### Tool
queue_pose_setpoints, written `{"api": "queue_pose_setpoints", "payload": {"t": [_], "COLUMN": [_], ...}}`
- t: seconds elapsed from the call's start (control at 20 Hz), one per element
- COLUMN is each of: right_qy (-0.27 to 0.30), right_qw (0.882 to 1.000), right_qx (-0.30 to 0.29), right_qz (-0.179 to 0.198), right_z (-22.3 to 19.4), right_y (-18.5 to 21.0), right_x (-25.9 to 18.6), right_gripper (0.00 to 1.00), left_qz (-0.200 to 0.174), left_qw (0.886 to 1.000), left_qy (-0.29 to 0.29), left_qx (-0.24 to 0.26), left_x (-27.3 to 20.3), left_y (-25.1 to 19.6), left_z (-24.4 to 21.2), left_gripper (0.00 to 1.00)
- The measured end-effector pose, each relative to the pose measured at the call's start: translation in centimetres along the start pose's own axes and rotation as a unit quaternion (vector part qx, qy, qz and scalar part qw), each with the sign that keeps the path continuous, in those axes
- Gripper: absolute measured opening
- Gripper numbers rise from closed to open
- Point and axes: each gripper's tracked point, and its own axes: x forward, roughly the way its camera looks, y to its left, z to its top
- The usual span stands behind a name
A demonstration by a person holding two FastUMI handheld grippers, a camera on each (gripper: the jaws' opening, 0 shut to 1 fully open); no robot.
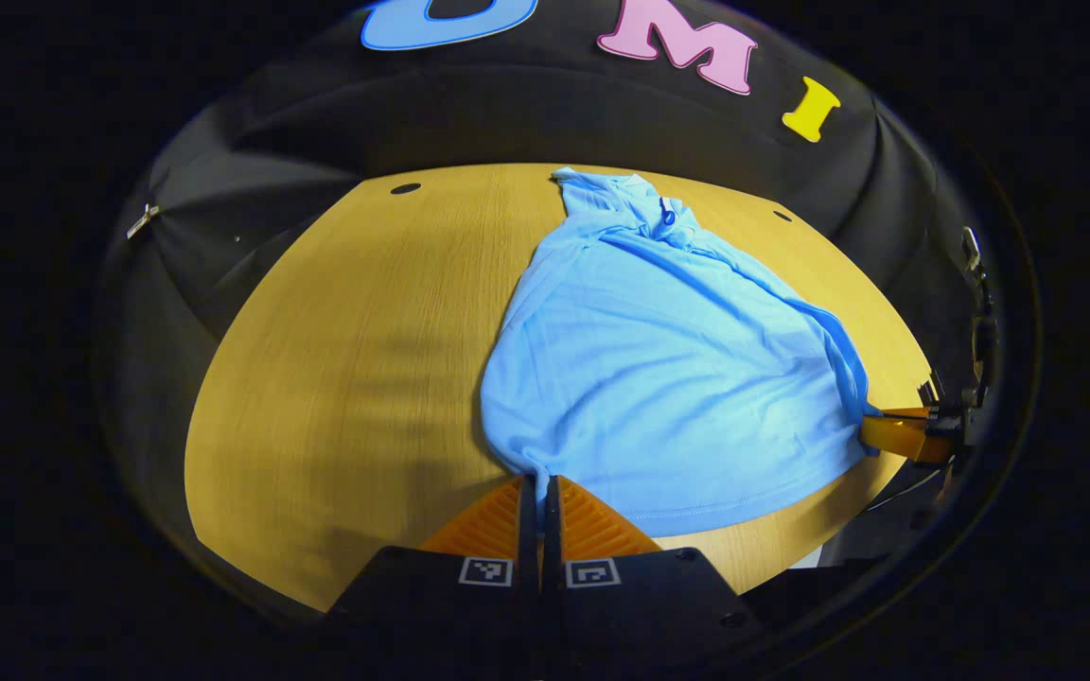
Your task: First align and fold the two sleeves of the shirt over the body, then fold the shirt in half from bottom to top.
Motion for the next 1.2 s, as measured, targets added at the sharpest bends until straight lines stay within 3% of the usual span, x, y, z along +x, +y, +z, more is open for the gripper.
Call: {"api": "queue_pose_setpoints", "payload": {"t": [0.5, 0.9, 1.2], "right_qy": [-0.095, -0.165, -0.191], "right_qw": [0.995, 0.986, 0.981], "right_qx": [0.017, 0.014, 0.033], "right_qz": [0.018, 0.013, 0.003], "right_z": [11.7, 23.6, 31.1], "right_y": [-0.6, -2.1, -4.3], "right_x": [0.4, 5.5, 10.7], "right_gripper": [0.05, 0.05, 0.05], "left_qz": [-0.01, 0.007, 0.03], "left_qw": [0.994, 0.979, 0.971], "left_qy": [-0.108, -0.204, -0.232], "left_qx": [-0.011, -0.011, -0.046], "left_x": [0.3, 3.3, 8.0], "left_y": [-2.4, -2.0, -0.4], "left_z": [12.0, 25.9, 32.6], "left_gripper": [0.06, 0.06, 0.06]}}
